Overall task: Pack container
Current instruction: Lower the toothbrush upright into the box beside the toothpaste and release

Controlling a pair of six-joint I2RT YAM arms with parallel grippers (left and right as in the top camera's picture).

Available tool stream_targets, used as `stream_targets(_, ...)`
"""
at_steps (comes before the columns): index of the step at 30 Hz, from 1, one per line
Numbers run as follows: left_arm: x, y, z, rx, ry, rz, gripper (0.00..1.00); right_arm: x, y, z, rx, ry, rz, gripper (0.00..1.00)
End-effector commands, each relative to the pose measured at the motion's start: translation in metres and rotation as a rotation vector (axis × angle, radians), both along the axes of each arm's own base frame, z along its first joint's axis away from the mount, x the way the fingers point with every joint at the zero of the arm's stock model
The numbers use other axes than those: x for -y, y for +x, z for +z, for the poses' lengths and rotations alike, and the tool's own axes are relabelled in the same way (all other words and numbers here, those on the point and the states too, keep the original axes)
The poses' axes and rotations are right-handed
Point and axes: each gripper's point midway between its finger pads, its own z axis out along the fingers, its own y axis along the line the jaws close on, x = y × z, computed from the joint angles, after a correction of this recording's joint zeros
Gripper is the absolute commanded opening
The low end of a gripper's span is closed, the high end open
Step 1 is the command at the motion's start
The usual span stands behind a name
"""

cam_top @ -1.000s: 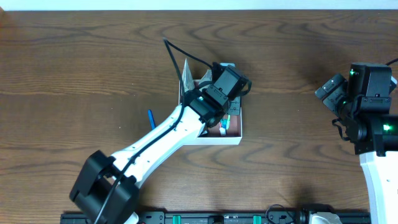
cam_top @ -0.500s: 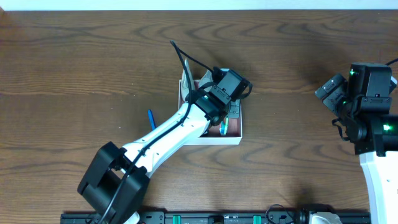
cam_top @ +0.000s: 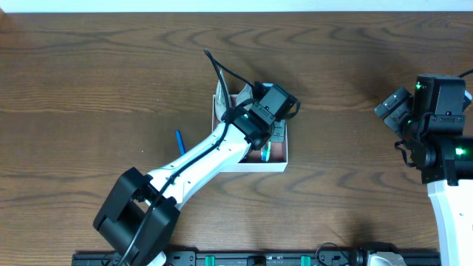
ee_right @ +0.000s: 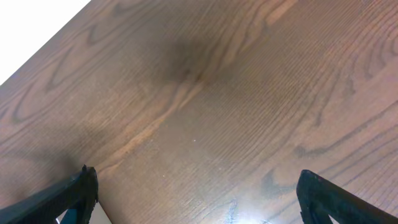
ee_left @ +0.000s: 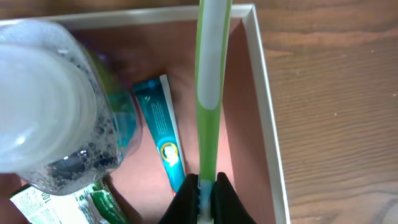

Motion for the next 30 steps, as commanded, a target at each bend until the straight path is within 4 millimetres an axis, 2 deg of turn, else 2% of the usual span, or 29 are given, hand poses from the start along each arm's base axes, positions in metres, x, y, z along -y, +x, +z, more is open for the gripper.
stream_targets(1, -0.002, -0.005, -0.011, -0.022, 0.016, 0.004, 0.05, 0.002, 0.0, 0.003, 0.003, -0.013, 0.001, 0.99)
stream_targets(9, -0.001, -0.006, -0.011, -0.023, 0.017, 0.002, 0.06, 0.003, 0.0, 0.003, 0.003, -0.013, 0.001, 0.99)
stream_targets(18, 0.009, -0.015, -0.011, -0.022, 0.018, -0.03, 0.06, 0.002, 0.0, 0.003, 0.003, -0.013, 0.001, 0.99)
stream_targets(30, 0.009, -0.015, -0.011, -0.021, 0.018, -0.031, 0.07, 0.002, 0.0, 0.003, 0.003, -0.013, 0.001, 0.99)
